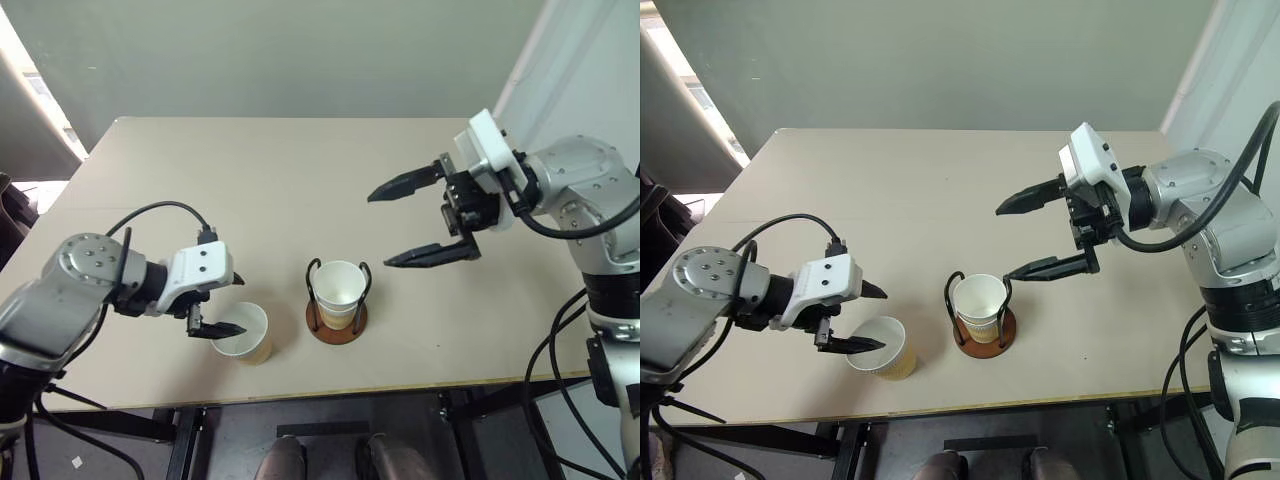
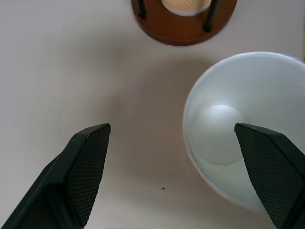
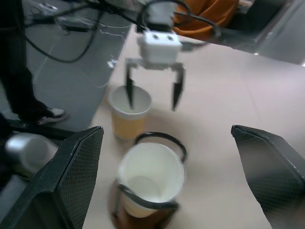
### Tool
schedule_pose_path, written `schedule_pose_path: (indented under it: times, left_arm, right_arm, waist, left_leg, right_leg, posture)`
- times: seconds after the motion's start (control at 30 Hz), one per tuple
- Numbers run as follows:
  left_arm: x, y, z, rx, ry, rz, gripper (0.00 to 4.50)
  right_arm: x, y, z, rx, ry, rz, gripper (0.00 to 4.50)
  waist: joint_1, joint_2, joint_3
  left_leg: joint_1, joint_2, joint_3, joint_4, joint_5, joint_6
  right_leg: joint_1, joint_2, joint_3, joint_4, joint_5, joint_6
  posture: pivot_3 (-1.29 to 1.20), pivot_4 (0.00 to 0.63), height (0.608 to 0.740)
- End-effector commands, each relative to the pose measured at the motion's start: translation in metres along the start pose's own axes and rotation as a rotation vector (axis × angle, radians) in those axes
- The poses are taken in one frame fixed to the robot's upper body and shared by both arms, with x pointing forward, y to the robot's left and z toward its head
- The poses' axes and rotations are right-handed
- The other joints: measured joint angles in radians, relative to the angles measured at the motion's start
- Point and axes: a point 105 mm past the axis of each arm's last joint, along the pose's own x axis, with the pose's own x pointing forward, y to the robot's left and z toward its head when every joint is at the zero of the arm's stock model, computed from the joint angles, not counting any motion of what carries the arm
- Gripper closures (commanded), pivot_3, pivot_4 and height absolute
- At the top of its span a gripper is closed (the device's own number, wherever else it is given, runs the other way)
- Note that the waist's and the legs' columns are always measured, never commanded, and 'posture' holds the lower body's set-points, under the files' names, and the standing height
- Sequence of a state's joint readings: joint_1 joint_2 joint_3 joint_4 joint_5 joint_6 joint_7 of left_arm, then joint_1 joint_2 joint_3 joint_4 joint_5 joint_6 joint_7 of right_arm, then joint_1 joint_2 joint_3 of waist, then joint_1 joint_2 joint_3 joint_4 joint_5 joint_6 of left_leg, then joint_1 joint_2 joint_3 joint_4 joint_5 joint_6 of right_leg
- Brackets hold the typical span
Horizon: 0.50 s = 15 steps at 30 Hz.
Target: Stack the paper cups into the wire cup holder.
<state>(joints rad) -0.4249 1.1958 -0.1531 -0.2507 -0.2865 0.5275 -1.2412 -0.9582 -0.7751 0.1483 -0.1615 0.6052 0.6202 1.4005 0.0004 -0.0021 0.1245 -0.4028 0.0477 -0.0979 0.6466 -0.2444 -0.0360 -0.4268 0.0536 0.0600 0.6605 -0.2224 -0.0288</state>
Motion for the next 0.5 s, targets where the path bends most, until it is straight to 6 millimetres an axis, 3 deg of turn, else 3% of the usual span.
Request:
schedule_pose_path:
  times: [0.03,0.4,0.47,0.5]
  left_arm:
    - [0.003,0.002,0.007,0.037,-0.003,0.002,0.00]
    - [0.001,-0.008,0.021,0.058,-0.071,-0.076,3.75]
    - [-0.005,-0.013,0.032,0.070,-0.131,-0.116,4.40]
    - [-0.011,-0.015,0.040,0.077,-0.172,-0.135,4.46]
  right_arm:
    - [-0.004,-0.002,0.016,-0.045,-0.023,-0.049,0.03]
    - [-0.008,-0.010,0.010,-0.049,0.032,-0.100,0.00]
    - [-0.012,-0.010,0.007,-0.043,0.049,-0.100,0.00]
    - [-0.014,-0.008,0.007,-0.041,0.054,-0.094,0.00]
  waist:
    - [0.000,0.000,0.000]
    - [0.000,0.000,0.000]
    - [0.002,0.000,0.000]
    - [0.004,0.000,0.000]
  left_leg:
    - [0.000,0.000,0.000,0.000,0.000,0.000]
    - [0.000,0.000,0.000,0.000,0.000,0.000]
    - [0.000,0.000,0.000,0.001,0.000,0.000]
    - [0.000,0.000,0.000,0.001,0.000,0.000]
  right_leg:
    - [0.000,0.000,0.000,0.000,0.000,0.000]
    - [0.000,0.000,0.000,0.000,0.001,0.004]
    - [0.000,0.000,0.000,0.000,0.001,0.004]
    - [0.000,0.000,0.000,0.000,0.001,0.004]
  posture:
    - [0.00,0.150,0.740]
    - [0.00,0.150,0.740]
    - [0.00,0.150,0.740]
    - [0.00,0.150,0.740]
